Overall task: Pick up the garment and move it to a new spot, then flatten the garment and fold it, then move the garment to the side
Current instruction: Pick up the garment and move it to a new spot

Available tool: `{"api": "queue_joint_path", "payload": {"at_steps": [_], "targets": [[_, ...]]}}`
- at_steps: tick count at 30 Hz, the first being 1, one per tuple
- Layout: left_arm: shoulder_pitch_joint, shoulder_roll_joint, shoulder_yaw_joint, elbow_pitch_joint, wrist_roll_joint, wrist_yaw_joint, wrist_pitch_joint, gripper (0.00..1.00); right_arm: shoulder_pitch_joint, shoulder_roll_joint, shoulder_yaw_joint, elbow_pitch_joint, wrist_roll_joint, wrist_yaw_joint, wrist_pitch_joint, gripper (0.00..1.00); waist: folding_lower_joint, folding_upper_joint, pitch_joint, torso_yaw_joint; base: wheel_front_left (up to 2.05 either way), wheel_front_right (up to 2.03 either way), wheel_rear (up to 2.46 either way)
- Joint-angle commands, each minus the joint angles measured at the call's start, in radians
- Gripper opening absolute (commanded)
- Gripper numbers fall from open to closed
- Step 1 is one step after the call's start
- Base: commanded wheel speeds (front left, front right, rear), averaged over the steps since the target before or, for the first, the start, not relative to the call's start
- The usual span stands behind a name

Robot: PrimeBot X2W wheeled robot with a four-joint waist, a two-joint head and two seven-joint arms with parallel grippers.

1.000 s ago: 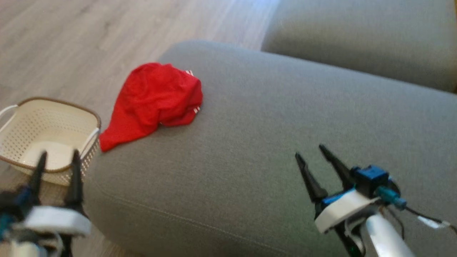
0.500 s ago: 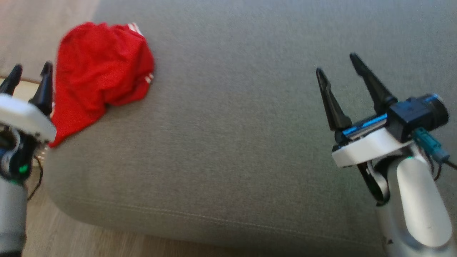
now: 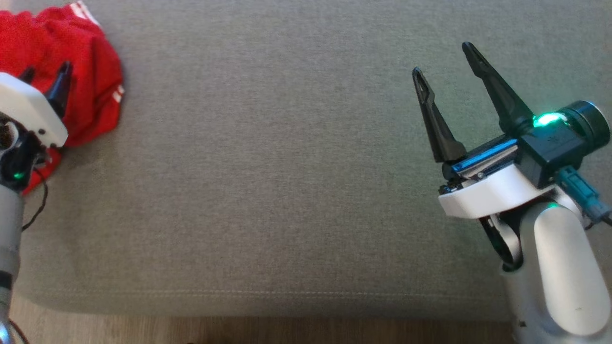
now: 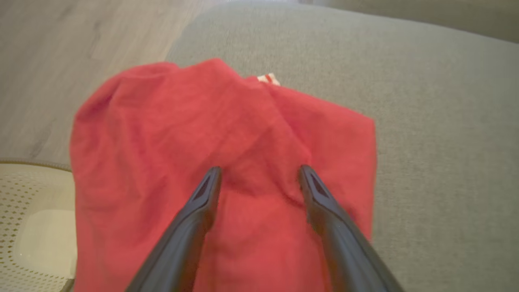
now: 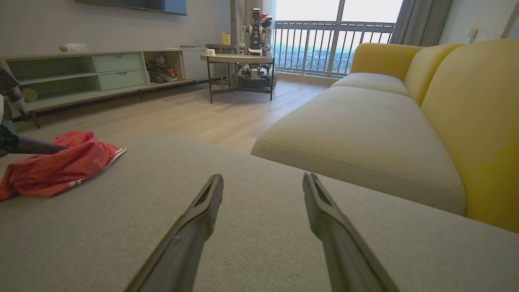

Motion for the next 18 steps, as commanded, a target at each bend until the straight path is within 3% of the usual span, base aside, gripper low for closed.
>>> {"api": "queue_joint_path", "payload": {"at_steps": [1, 8, 9, 10, 13, 18], "targets": [[-0.046, 0.077, 0.032, -0.006, -0.004, 0.001, 0.0, 1.0, -0.019, 0.007, 0.03, -0.044, -0.003, 0.0, 0.008, 1.0, -0.0001, 0.0, 0.016, -0.017, 0.0, 0.0, 0.0], [-0.112, 0.07, -0.042, 0.159, -0.023, 0.001, 0.054, 1.0, -0.013, 0.007, 0.029, -0.062, -0.003, 0.0, 0.007, 1.0, -0.0001, 0.0, 0.04, -0.036, 0.0, 0.0, 0.0], [-0.114, 0.069, -0.058, 0.175, -0.026, 0.001, 0.071, 0.78, -0.012, 0.007, 0.029, -0.062, -0.004, 0.0, 0.006, 1.0, -0.0001, 0.0, 0.04, -0.037, 0.0, 0.0, 0.0], [-0.116, 0.068, -0.071, 0.188, -0.032, 0.001, 0.082, 0.0, -0.011, 0.007, 0.029, -0.062, -0.005, 0.0, 0.005, 1.0, -0.0001, 0.0, 0.04, -0.038, 0.0, 0.0, 0.0], [-0.124, 0.072, -0.096, 0.205, -0.057, 0.001, 0.077, 0.0, -0.011, 0.007, 0.029, -0.058, -0.003, 0.0, 0.002, 1.0, -0.0001, 0.0, 0.032, -0.037, 0.0, 0.0, 0.0], [-0.145, 0.094, -0.118, 0.201, -0.065, 0.001, -0.059, 0.0, -0.012, 0.007, 0.025, -0.032, 0.009, 0.0, -0.013, 1.0, -0.0001, 0.0, -0.006, -0.032, 0.0, 0.0, 0.0]]}}
